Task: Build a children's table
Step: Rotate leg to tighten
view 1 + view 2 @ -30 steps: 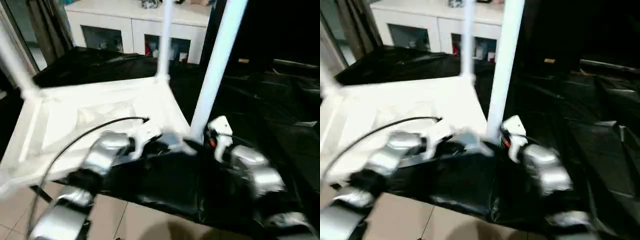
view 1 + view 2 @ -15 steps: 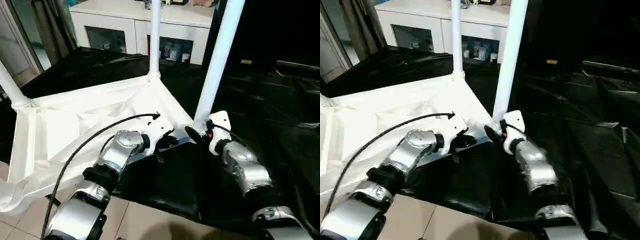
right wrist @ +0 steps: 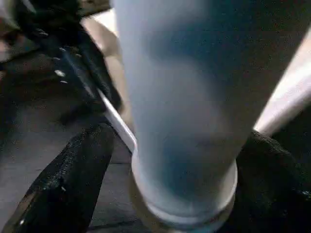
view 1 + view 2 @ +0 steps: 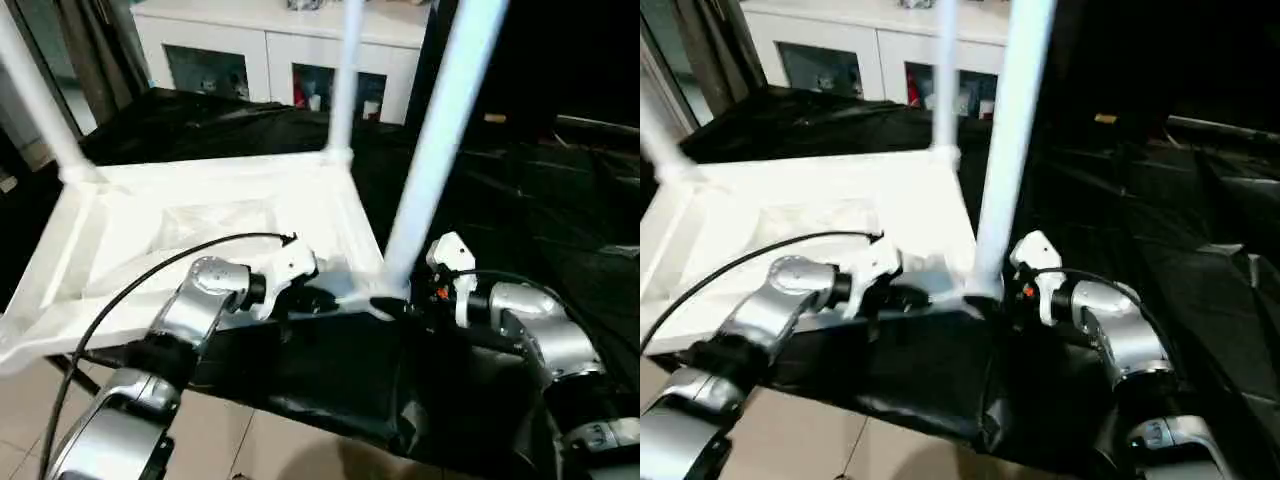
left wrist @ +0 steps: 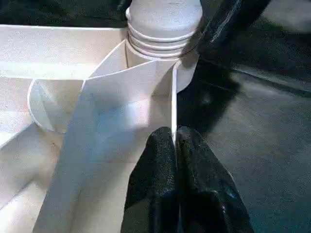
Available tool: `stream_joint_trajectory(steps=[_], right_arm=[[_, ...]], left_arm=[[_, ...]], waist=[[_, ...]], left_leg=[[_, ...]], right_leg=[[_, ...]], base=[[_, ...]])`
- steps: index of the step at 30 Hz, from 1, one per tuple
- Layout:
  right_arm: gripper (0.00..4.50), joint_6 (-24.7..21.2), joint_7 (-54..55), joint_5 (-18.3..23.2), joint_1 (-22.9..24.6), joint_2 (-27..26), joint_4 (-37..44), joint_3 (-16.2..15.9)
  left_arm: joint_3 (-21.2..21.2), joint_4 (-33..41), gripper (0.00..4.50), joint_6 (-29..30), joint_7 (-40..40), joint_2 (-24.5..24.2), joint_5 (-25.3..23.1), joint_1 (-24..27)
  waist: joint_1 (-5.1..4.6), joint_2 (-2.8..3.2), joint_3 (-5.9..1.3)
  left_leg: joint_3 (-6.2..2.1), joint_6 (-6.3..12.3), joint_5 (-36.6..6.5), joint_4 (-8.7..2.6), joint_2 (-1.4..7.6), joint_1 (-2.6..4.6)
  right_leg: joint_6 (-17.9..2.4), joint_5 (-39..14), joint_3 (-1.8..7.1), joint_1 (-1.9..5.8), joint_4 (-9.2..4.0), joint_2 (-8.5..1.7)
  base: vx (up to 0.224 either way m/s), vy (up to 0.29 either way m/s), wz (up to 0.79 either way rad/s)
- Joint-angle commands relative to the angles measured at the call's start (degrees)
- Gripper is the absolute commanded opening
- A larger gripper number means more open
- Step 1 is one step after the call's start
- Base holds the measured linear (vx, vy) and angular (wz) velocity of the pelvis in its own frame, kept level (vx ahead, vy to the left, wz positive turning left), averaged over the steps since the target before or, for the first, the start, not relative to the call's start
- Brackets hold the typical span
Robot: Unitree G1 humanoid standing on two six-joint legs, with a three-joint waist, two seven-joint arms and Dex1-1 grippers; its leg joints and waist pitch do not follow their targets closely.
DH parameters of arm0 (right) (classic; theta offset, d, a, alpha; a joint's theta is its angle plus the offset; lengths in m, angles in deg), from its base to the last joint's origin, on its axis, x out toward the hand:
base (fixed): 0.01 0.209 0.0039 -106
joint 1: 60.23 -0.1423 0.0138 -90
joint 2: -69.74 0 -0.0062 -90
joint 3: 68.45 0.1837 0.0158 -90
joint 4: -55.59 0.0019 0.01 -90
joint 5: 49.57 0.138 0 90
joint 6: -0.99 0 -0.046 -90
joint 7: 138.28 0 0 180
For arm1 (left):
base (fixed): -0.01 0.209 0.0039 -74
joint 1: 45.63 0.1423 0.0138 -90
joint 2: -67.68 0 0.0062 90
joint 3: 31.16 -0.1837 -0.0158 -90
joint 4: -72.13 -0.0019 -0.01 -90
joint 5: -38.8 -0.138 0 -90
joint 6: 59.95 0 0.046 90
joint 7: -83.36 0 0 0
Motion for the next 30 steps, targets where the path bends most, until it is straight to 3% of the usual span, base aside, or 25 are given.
stream_joint_trajectory(steps=[1, 4, 8, 9, 14, 21, 25, 26, 27, 30], right_arm=[[3.91, -0.8, -2.3, 0.8, 0.7, 1.2, 1.2, -0.2], [3.76, -1.6, -4.5, 1.2, 0.9, 2.2, 1.7, -0.8], [3.47, -2.1, -5.9, 0.8, 1.2, 2.4, 1.9, -1.8], [3.22, -2.1, -5.9, 0.8, 1.2, 2.4, 1.9, -1.8], [2.81, -1.5, -5.8, -0.2, 1.0, 2.6, 1.1, -2.4], [2.59, -1.7, -5.5, 0.4, 1.1, 1.7, 1.2, -1.9], [2.56, -1.7, 3.5, -2.3, 0.6, -2.0, -2.8, -1.6], [2.56, -1.2, 9.0, -4.1, 0.2, -3.4, -4.8, -1.3], [2.56, -1.2, 14.9, -5.6, -0.3, -5.2, -6.7, -0.8], [2.56, -2.0, 28.1, -6.6, -1.6, -10.6, -10.1, 1.6]], left_arm=[[0.0, 1.3, 0.00, 0.4, -2.0, 0.2, 2.9, 1.3], [0.1, 3.0, 0.00, 1.3, -3.3, -0.6, 3.6, 2.5], [0.1, 3.4, 0.00, 1.6, -3.8, -0.6, 3.7, 3.0], [0.1, 3.4, 0.00, 1.6, -3.8, -0.6, 3.7, 3.0], [0.2, 3.9, 0.00, 1.9, -3.5, -0.7, 3.5, 3.4], [0.3, 4.1, 0.00, 2.6, -2.8, -0.5, 3.4, 3.2], [0.4, 1.0, 0.00, 3.0, 4.0, 1.7, 0.7, 1.7], [0.6, -0.4, 0.00, 3.0, 7.1, 2.8, -0.2, 0.9], [0.7, -2.0, 0.00, 3.2, 10.7, 4.0, -1.2, 0.1], [1.3, -5.5, 0.00, 4.1, 19.5, 7.6, -2.9, -2.2]], waist=[[0.17, -0.68, -3.82], [0.18, -0.81, -3.57], [0.13, -1.06, -3.55], [0.16, -1.02, -3.58], [0.09, -0.97, -3.68], [0.10, -1.04, -3.70], [-0.23, -1.02, -3.43], [-0.40, -1.09, -3.37], [-0.79, -0.99, -3.17], [-1.47, -1.01, -3.08]], left_leg=[[-0.03, 5.48, -9.7, -3.09, 1.53, 0.50], [-0.13, 4.01, -11.4, -3.33, 1.57, 0.52], [-0.12, 3.58, -11.3, -3.34, 1.44, 0.48], [-0.13, 3.52, -11.2, -3.32, 1.43, 0.57], [-0.16, 3.67, -10.3, -3.27, 1.44, 0.49], [-0.10, 3.90, -10.1, -3.18, 1.39, 0.50], [-0.14, 3.13, -11.4, -3.33, 1.24, 0.60], [-0.29, 2.38, -12.3, -3.52, 1.15, 0.58], [-0.38, 1.42, -13.8, -3.69, 1.17, 0.75], [-0.65, -0.30, -16.7, -3.84, 0.90, 1.16]], right_leg=[[-14.8, -5.9, 2.19, 3.16, -3.20, -3.35], [-13.4, -11.7, 2.23, 3.16, -3.74, -3.55], [-12.1, -13.9, 2.26, 3.06, -3.99, -3.54], [-12.0, -14.2, 2.27, 2.99, -4.01, -3.51], [-12.1, -12.9, 2.26, 3.03, -3.80, -3.47], [-12.2, -12.6, 2.24, 3.04, -3.77, -3.42], [-11.7, -15.2, 2.22, 2.80, -4.23, -3.46], [-10.8, -18.0, 2.12, 2.92, -4.47, -3.53], [-9.9, -21.2, 2.11, 2.55, -4.80, -3.51], [-7.7, -26.9, 2.04, 2.46, -5.53, -3.63]], base=[[0.000, 0.000, 0.00], [0.000, 0.000, 0.00], [0.000, 0.000, 0.00], [0.000, 0.000, 0.00], [0.000, 0.000, 0.00], [0.000, 0.000, 0.00], [0.000, 0.000, 0.00], [0.000, 0.000, 0.00], [0.000, 0.000, 0.00], [0.000, 0.000, 0.00]])
